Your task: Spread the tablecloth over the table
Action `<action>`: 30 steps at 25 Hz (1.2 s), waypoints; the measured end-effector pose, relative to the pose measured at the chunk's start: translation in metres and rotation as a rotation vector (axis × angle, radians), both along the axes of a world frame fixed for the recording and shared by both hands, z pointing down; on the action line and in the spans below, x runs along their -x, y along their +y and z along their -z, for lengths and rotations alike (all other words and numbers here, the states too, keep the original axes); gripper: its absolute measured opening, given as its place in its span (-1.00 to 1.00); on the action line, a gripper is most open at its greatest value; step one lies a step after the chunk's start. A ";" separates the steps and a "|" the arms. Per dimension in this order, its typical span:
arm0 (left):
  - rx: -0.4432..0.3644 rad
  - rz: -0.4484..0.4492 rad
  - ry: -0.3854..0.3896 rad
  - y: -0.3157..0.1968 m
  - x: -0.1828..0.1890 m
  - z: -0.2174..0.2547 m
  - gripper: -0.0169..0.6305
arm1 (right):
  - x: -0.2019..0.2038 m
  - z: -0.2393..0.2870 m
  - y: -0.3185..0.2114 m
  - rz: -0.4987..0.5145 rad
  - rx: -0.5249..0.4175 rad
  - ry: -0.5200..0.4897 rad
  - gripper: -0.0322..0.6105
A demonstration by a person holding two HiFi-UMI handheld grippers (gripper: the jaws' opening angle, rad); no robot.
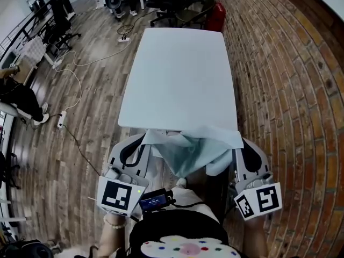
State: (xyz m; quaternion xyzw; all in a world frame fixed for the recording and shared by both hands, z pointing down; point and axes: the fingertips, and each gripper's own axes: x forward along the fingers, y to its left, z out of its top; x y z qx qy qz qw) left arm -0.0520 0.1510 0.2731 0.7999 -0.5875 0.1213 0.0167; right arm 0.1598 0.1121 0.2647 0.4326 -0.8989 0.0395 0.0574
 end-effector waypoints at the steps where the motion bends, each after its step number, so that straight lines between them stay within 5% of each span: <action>1: 0.004 0.001 -0.001 -0.004 0.000 -0.001 -0.91 | -0.001 -0.001 -0.004 0.001 0.002 0.006 -0.78; 18: 0.079 -0.090 -0.070 -0.058 0.009 -0.033 -0.91 | 0.001 -0.043 -0.043 -0.064 0.093 0.066 -0.78; 30: 0.110 -0.009 -0.100 -0.064 0.058 -0.051 -0.91 | -0.027 -0.061 -0.061 -0.182 0.117 0.144 -0.78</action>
